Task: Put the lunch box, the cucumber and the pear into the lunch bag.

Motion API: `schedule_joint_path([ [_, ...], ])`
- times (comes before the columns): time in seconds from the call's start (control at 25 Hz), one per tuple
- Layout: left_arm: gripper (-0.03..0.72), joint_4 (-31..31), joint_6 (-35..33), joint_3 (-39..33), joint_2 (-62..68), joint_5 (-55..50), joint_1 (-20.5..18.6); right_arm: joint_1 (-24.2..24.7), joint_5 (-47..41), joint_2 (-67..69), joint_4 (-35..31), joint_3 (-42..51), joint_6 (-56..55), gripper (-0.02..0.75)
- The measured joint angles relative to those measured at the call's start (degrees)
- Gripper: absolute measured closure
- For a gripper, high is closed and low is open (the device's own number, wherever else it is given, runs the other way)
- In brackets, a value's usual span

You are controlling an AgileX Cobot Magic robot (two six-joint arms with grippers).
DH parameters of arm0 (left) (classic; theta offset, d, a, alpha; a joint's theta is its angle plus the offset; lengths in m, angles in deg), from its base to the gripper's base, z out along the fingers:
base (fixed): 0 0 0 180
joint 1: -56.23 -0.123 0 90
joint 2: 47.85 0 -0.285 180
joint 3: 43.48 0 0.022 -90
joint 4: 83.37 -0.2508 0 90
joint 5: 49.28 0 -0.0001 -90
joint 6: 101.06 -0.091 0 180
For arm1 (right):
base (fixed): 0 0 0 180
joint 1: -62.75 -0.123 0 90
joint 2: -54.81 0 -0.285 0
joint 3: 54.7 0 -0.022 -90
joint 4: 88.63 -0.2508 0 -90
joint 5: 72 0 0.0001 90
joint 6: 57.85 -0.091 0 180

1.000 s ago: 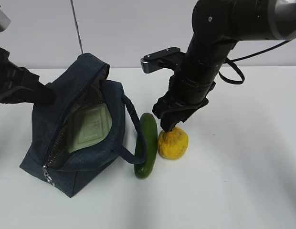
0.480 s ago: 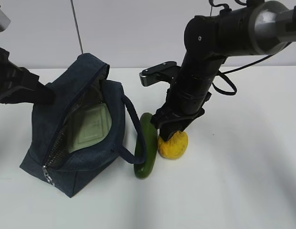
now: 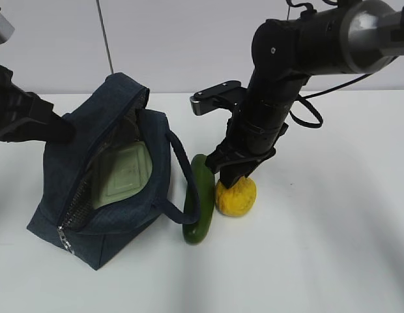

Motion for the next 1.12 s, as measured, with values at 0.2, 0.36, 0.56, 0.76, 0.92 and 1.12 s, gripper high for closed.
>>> schedule_joint_path([
  [0.2,0.678,0.0,0.0,0.0,0.0,-0.1,0.0,0.0,-1.2,0.0,0.0,-0.2,0.0,0.451],
  [0.36,0.678,0.0,0.0,0.0,0.0,-0.1,0.0,0.0,-4.3,0.0,0.3,-1.5,-0.2,0.454],
  [0.56,0.678,0.0,0.0,0.0,0.0,-0.2,0.0,0.0,-5.3,-0.7,2.1,-2.9,-1.2,0.458],
  [0.76,0.678,0.0,0.0,0.0,0.0,-0.2,0.0,0.0,-5.6,-4.9,3.8,-3.1,-2.3,0.461],
  [0.92,0.678,0.0,0.0,0.0,0.0,-0.2,0.0,0.0,-5.7,-9.5,4.0,-3.1,-2.9,0.462],
  [1.12,0.678,0.0,0.0,0.0,0.0,-0.2,0.0,0.0,-5.7,-15.4,3.2,-3.1,-3.0,0.463],
])
